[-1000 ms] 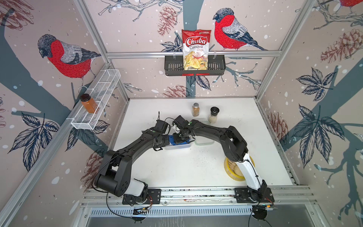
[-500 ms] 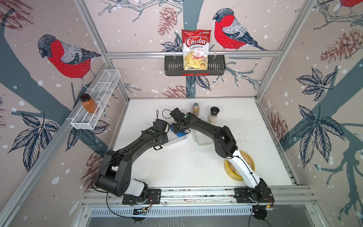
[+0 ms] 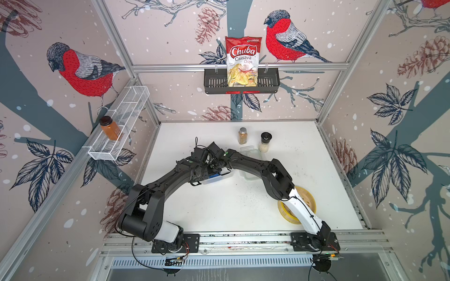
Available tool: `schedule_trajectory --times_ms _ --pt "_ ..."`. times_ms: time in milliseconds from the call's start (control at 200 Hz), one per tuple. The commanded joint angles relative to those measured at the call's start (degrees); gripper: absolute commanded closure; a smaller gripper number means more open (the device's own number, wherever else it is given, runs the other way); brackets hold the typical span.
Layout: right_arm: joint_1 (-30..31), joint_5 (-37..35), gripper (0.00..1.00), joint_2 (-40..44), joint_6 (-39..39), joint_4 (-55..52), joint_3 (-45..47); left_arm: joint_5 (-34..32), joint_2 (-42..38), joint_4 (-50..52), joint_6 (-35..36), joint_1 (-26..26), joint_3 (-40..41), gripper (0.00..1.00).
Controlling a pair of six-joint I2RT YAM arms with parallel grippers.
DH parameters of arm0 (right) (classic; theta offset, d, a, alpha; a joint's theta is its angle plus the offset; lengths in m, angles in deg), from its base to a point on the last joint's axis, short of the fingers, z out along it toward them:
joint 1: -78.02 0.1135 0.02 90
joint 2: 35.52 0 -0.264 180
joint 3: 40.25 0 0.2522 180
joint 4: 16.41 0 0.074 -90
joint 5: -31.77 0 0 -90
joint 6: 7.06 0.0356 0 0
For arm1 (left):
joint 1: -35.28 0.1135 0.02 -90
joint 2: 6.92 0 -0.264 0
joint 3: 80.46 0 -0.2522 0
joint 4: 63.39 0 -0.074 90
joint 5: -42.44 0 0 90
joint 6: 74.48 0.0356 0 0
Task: Wipe the insides of the lunch boxes
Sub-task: Place the lunch box at the center of the board, then place the cleaning item at the center of the board.
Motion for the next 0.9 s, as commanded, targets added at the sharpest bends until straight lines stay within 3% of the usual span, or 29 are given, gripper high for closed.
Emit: schedule_trajectory --times_ms 0,40,150,295,400,505,680,780,895 --pt "-1.97 5.45 1.0 7.66 0.22 1.07 3.61 1.26 -1.26 -1.86 0.81 0.21 -1.7 0.41" --pt "-2.94 5.66 1.0 9.86 -0.34 0.91 4.29 0.75 -1.75 -1.25 0.7 0.17 -2.6 0.34" --pt "-4.4 5.72 1.0 13.91 -2.28 -1.31 3.66 -1.55 -2.3 1.1 -0.08 0.47 -5.36 0.29" --pt "-4.31 5.67 1.0 18.26 -2.83 -3.14 2.98 -2.25 -3.37 2.77 0.04 0.65 -6.76 0.26" --pt "-3.29 -0.1 1.0 24.4 -2.46 -7.26 5.81 -2.8 -5.59 3.43 -0.23 0.73 -9.8 0.24" --pt "-1.8 -4.69 1.0 35.97 -0.74 -6.94 19.31 -5.08 -8.43 4.04 -0.55 1.15 -11.88 0.23" --pt "0.49 -0.27 1.0 53.32 6.08 0.47 46.65 -6.2 -13.36 2.41 -0.34 4.0 -13.47 0.2" --pt "-0.2 1.21 1.0 57.19 8.99 6.79 58.84 -5.45 -13.3 2.57 0.13 5.1 -14.55 0.19" --pt "-4.04 3.22 1.0 54.27 7.95 10.7 65.22 -4.99 -12.83 1.88 -0.15 5.18 -14.54 0.16"
